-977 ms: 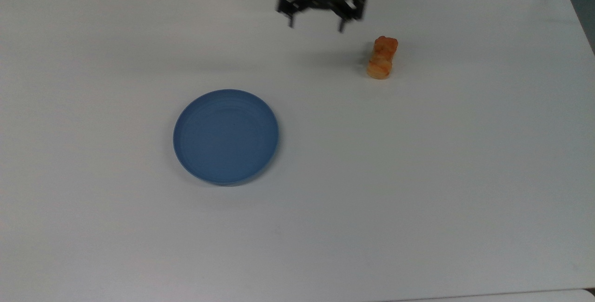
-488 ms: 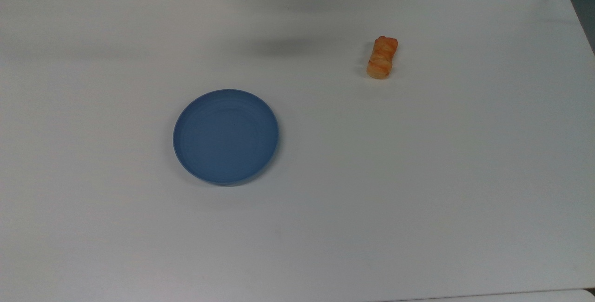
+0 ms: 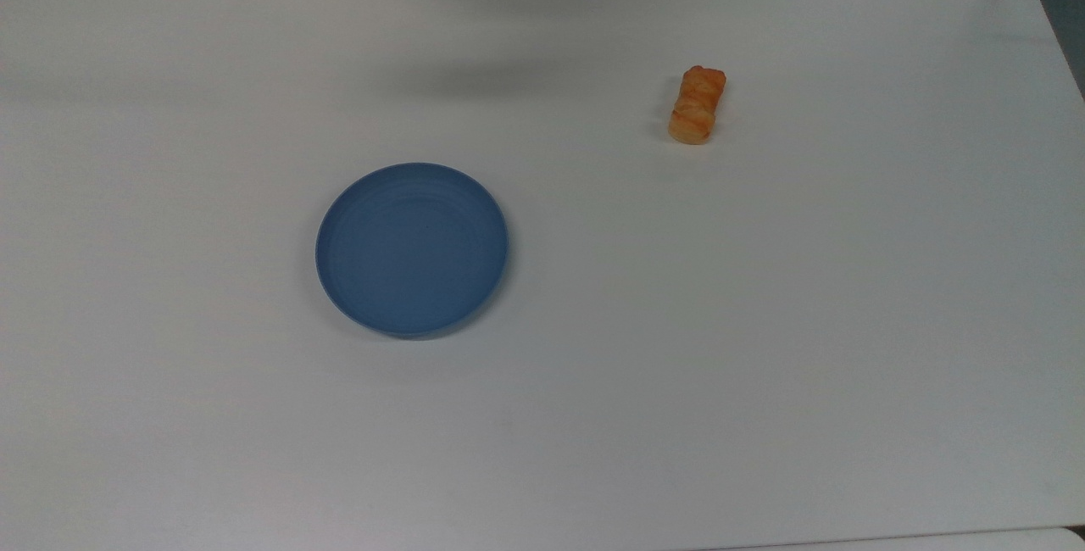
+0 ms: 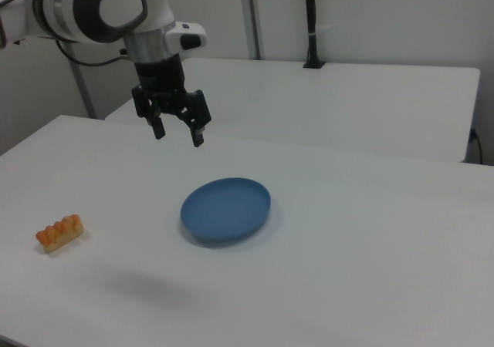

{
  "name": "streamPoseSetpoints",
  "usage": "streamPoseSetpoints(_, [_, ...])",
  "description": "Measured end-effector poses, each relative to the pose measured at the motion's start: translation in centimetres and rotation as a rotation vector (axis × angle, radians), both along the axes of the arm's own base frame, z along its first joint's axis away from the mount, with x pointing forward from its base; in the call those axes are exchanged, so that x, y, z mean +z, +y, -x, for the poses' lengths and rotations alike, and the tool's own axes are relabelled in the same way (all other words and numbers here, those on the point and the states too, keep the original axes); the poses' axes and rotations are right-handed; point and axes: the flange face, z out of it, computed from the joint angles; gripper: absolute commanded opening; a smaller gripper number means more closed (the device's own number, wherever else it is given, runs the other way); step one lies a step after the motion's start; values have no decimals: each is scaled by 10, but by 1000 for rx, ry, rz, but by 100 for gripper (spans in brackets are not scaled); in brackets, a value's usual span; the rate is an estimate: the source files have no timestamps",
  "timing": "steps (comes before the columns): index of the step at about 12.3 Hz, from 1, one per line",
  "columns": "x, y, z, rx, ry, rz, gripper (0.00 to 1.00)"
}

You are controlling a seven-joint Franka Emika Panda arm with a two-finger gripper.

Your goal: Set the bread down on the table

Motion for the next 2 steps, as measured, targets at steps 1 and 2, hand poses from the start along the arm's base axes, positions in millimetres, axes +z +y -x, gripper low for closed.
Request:
streamPoseSetpoints(1, [-1,0,0,0,2,0,100])
streamPoseSetpoints(2, [-2,0,-1,0,3,-1,100])
